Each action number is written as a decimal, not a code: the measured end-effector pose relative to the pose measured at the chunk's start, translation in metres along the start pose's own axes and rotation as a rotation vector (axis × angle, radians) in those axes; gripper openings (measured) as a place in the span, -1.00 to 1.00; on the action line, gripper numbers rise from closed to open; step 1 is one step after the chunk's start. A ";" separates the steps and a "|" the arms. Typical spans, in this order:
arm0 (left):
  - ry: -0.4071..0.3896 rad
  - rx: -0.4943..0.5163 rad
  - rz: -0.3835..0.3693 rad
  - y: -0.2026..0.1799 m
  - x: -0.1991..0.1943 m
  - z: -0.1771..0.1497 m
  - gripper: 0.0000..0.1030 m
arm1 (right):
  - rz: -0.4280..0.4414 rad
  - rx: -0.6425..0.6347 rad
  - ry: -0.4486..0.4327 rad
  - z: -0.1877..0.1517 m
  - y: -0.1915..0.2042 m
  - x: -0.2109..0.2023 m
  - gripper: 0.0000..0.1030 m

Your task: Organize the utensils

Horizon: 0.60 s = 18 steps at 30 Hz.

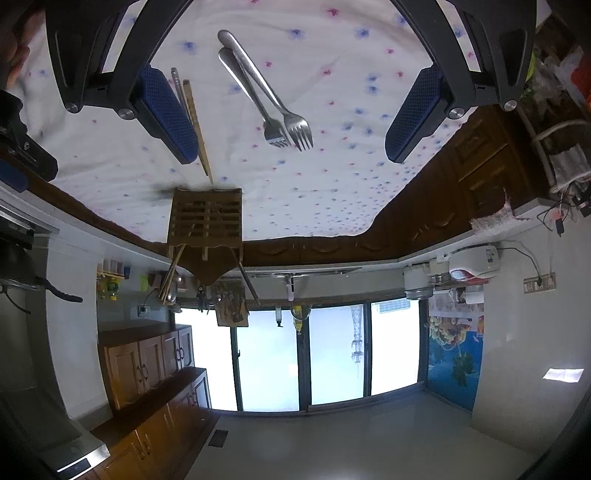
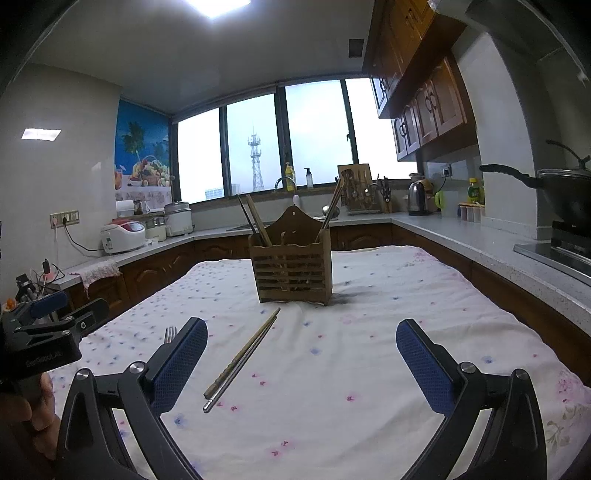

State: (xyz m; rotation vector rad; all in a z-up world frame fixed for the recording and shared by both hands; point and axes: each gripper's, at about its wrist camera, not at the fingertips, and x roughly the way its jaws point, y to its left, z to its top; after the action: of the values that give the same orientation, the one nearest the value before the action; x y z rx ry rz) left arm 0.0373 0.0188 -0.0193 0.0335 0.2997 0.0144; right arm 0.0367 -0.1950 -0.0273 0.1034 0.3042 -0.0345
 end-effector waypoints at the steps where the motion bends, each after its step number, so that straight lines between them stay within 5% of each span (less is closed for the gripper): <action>1: 0.006 0.002 -0.002 -0.001 0.001 0.000 0.99 | -0.001 0.001 0.001 0.000 0.000 0.000 1.00; 18: 0.018 0.004 0.004 0.001 0.003 0.004 0.99 | -0.003 0.005 0.002 0.000 -0.002 -0.002 1.00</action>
State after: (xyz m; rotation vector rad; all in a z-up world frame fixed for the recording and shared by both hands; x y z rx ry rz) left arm 0.0413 0.0196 -0.0161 0.0379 0.3177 0.0177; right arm 0.0348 -0.1965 -0.0270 0.1078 0.3059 -0.0379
